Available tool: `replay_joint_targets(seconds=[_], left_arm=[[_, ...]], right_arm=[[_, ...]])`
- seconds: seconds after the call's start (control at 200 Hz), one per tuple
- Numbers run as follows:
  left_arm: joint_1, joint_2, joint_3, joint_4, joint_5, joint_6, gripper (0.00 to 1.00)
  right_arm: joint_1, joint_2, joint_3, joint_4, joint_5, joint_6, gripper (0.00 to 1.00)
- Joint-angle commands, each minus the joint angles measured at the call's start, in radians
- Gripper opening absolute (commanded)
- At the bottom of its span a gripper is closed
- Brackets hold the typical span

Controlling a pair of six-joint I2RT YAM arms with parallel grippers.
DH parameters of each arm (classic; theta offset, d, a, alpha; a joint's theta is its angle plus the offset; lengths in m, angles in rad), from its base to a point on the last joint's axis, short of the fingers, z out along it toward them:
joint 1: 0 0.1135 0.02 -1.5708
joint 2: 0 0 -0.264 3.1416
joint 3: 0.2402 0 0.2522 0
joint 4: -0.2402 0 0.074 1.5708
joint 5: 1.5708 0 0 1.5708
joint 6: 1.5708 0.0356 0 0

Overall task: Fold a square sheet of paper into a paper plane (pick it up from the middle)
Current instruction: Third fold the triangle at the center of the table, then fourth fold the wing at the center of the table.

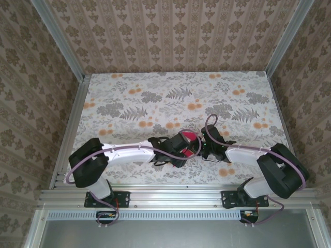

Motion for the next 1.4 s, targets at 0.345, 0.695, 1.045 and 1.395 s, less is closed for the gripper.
replay_joint_targets(seconds=[0.345, 0.695, 1.045, 1.395], left_arm=[[-0.057, 0.116, 0.07, -0.027, -0.119, -0.012, 0.44], [-0.06, 0.085, 0.057, 0.002, -0.146, -0.007, 0.34], [-0.059, 0.088, 0.064, -0.004, -0.15, -0.006, 0.23], [-0.051, 0.092, 0.054, -0.001, -0.152, -0.038, 0.05]], right_arm=[[0.006, -0.027, -0.005, 0.0, 0.023, 0.019, 0.08], [0.006, -0.017, -0.005, 0.013, 0.015, 0.019, 0.08], [0.006, -0.017, -0.002, 0.018, 0.011, 0.021, 0.08], [0.006, -0.017, 0.001, 0.006, 0.006, 0.012, 0.08]])
